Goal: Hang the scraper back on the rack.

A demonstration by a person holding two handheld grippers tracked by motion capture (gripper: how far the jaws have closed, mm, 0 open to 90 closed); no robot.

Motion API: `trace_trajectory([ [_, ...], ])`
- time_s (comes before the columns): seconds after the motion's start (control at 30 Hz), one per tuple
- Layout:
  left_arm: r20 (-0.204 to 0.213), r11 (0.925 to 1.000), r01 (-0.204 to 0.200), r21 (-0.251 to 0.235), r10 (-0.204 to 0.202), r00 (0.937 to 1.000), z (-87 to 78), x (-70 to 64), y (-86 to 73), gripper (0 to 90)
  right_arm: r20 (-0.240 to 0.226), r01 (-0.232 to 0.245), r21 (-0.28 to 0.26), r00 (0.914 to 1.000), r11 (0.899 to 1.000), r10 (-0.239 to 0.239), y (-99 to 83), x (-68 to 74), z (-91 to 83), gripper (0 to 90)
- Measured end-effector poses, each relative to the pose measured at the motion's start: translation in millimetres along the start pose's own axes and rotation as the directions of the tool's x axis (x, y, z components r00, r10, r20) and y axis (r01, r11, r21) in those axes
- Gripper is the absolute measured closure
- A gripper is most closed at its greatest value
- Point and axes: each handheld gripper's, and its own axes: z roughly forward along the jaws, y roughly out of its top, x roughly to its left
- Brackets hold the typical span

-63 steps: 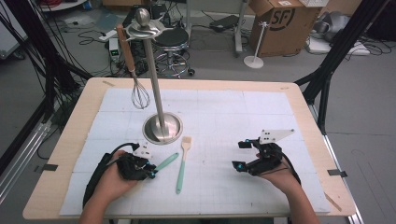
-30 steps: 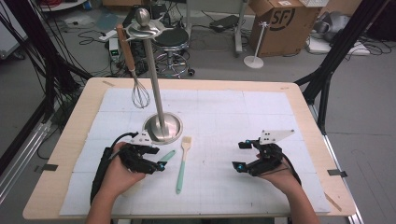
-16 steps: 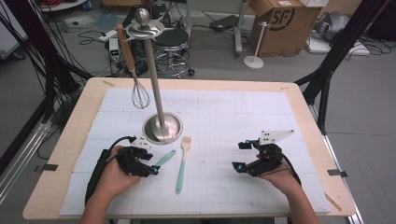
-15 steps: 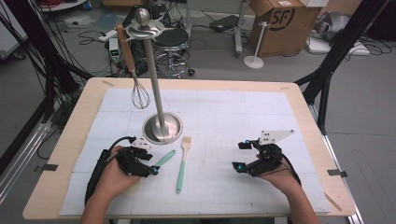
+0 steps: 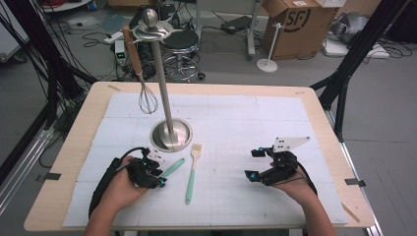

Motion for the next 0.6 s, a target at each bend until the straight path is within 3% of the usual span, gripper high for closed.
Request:
trace_trajectory([
  [0.2, 0.036, 0.9997, -0.024, 0.008, 0.024, 0.9991, -0.5, -2.2, 1.2, 66.6, 0.002, 0.000, -0.004, 1.0000, 1.000, 0.000, 0.1, 0.5, 0.0, 12.7],
  [0.37, 0.010, 0.9995, -0.008, 0.032, 0.007, 0.9999, -2.2, -0.1, 0.3, 67.5, 0.001, 0.002, -0.002, 1.0000, 1.000, -0.002, 0.0, -0.1, -0.2, 12.7],
  [0.6, -0.012, 0.9968, -0.014, 0.078, 0.015, 0.9998, -0.1, -2.3, 6.4, 68.9, 0.002, -0.003, 0.000, 1.0000, 1.000, 0.003, -0.1, 0.0, 0.6, 12.7],
])
